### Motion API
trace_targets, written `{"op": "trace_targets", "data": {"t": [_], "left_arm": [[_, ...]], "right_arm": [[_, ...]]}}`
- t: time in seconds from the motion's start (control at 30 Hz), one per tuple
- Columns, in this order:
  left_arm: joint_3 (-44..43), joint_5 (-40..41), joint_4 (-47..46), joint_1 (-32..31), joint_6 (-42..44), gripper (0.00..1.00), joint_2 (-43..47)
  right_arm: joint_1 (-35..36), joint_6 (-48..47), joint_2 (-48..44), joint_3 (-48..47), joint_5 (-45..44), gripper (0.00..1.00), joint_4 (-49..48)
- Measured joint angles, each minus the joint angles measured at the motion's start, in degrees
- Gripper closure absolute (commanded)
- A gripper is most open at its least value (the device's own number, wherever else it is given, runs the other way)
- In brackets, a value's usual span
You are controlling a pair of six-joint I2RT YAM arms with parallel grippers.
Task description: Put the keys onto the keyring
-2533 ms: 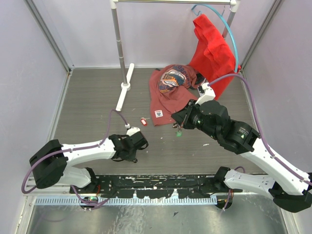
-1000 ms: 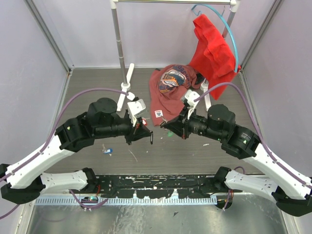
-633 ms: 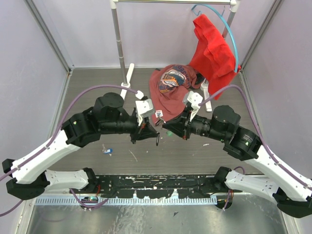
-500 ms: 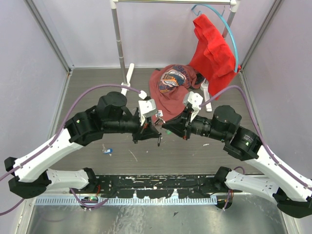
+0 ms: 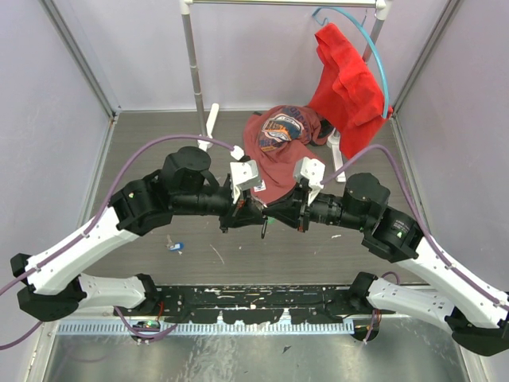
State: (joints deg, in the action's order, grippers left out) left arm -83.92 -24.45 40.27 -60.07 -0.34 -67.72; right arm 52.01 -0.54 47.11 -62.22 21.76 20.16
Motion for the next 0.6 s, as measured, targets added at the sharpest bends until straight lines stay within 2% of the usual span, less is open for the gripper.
{"op": "trace_targets", "data": {"t": [0.6], "left_arm": [[1.2,3.56,-0.61,-0.2,-3.15,1.0,0.85]], "right_arm": [[-0.11,-1.29,-1.86,0.33,0.37,1.0,-0.42]]}}
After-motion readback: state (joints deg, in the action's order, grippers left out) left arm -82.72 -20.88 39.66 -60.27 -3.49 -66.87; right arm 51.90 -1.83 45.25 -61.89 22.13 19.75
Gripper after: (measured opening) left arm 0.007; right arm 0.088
